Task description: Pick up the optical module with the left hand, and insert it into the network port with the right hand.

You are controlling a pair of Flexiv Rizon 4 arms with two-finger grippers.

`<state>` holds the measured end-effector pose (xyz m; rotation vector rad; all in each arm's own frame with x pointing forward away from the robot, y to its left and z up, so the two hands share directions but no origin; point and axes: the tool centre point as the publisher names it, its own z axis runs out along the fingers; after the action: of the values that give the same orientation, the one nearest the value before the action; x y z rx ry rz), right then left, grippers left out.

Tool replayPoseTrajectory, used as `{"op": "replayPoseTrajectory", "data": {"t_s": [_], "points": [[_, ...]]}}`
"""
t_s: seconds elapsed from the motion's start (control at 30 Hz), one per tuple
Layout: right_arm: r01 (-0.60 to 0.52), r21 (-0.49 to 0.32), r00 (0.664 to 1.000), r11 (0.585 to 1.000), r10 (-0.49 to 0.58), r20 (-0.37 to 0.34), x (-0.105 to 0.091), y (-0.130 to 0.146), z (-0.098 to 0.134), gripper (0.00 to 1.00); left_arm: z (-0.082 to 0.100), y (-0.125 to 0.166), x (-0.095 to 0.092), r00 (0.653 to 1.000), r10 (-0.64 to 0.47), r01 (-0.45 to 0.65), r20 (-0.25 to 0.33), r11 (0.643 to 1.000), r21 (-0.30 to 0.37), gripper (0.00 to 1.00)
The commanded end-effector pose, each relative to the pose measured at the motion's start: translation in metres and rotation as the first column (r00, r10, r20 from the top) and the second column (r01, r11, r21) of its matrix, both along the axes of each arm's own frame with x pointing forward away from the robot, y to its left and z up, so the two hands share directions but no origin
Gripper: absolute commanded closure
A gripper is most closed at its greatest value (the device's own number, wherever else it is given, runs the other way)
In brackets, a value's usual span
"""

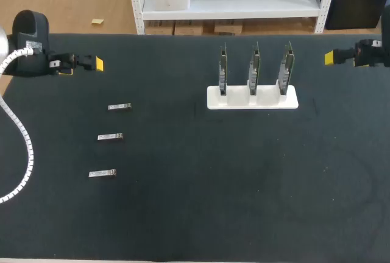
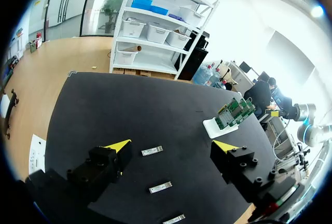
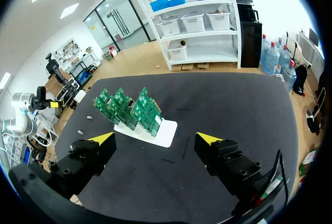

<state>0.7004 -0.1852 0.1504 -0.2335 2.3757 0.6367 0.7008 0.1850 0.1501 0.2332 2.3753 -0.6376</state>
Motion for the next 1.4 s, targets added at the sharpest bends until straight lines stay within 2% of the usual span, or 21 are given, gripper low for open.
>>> {"op": "replayPoseTrajectory", "data": {"t_s": [0.03,0.77,0.83,0.9,1.03,1.17,1.27,1.4], "points": [[0.003,-0.001,1.0,1.0,-0.003,0.001,-0.001,0.0,0.0,0.0,0.0,0.0,0.0,1.0,0.001,-0.001,-0.001,1.0,0.001,0.0],[0.003,-0.001,1.0,1.0,-0.003,0.001,-0.001,0.0,0.0,0.0,0.0,0.0,0.0,1.0,0.001,-0.001,-0.001,1.0,0.001,0.0],[0.003,-0.001,1.0,1.0,-0.003,0.001,-0.001,0.0,0.0,0.0,0.0,0.001,0.0,1.0,0.003,-0.004,0.004,0.999,0.047,0.0],[0.003,-0.001,1.0,1.0,-0.003,0.001,-0.001,0.0,0.0,0.0,-0.001,0.004,0.004,1.0,-0.012,0.011,0.007,0.998,0.067,0.0],[0.003,-0.001,1.0,1.0,-0.003,0.001,-0.001,0.0,0.0,0.0,-0.003,0.007,0.015,0.995,-0.102,0.101,-0.002,0.986,0.129,0.0],[0.003,-0.001,1.0,1.0,-0.003,0.001,-0.001,0.0,0.0,0.0,-0.005,0.01,0.029,0.973,-0.231,0.228,-0.012,0.95,0.215,0.0],[0.003,-0.001,1.0,1.0,-0.003,0.001,-0.001,0.0,0.0,0.0,-0.009,0.012,0.038,0.937,-0.346,0.347,-0.053,0.896,0.278,0.0],[0.003,-0.001,1.0,1.0,-0.003,0.001,-0.001,0.0,0.0,0.0,-0.016,0.012,0.046,0.855,-0.511,0.506,-0.089,0.783,0.362,0.0]]}}
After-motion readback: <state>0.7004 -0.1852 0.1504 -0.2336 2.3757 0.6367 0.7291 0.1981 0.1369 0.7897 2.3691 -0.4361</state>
